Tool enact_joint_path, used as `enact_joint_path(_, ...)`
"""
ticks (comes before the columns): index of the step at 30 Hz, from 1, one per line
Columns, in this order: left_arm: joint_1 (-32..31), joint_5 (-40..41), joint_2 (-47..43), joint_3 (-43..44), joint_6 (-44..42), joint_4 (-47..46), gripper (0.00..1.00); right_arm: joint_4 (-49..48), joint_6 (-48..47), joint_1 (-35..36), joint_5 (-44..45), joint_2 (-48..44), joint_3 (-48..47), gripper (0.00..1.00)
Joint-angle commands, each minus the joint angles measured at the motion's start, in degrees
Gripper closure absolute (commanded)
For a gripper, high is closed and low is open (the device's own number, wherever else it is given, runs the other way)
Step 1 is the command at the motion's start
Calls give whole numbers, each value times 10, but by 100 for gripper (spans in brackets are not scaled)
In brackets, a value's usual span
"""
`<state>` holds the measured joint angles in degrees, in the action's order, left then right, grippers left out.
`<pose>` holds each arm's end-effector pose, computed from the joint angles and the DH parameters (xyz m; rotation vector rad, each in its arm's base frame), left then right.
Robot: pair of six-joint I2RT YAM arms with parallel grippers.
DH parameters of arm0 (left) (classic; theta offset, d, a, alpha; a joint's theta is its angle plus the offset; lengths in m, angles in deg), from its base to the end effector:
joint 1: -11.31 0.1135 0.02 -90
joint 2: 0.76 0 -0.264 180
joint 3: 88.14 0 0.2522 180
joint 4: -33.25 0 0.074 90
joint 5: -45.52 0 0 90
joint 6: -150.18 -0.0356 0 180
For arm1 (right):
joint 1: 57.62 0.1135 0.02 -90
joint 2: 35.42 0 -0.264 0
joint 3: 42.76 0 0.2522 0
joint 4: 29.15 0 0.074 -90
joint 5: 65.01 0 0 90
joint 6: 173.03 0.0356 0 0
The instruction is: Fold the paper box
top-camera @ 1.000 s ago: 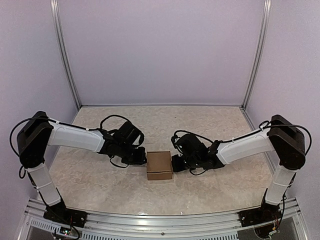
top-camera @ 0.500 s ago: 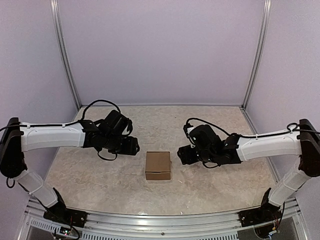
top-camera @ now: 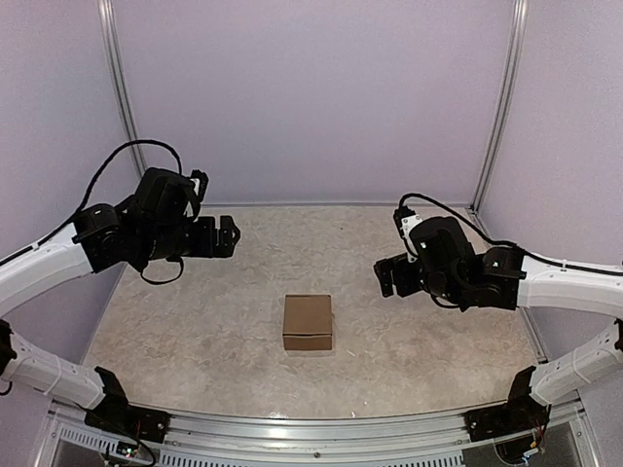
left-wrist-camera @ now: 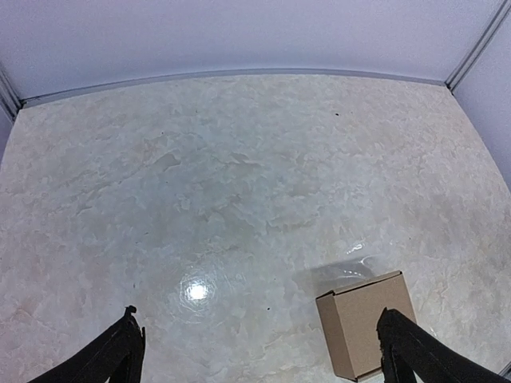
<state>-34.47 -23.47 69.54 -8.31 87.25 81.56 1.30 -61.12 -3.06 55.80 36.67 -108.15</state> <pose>0.1928 -0.1798 0.3366 0.1649 2.2051 -0.2983 0.1729 0.2116 0.2721 -0.3147 2.0985 0.1916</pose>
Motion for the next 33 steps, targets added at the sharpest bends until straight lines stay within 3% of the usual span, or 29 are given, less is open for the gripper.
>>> enact_joint_path(1, 3, 72, -47, 20, -16, 38, 1, 46, 1, -5, 56, -54, -32, 0)
enact_joint_path(9, 3, 95, -178, -32, -81, -20, 1, 49, 27, -5, 134, -205, 4, 0)
enact_joint_path(12, 3, 128, -216, -44, -85, -11, 1, 3, -25, -5, 120, -297, 59, 0)
enact_joint_path(17, 3, 88, -266, -77, -138, -12, 1, 30, -34, -5, 148, -385, 86, 0)
enact_joint_path(26, 3, 91, -292, -142, -149, -32, 1, 85, -3, -5, 172, -361, 77, 0)
enact_joint_path(33, 3, 85, -300, -150, -139, -33, 1, 114, 3, -5, 83, -284, 34, 0)
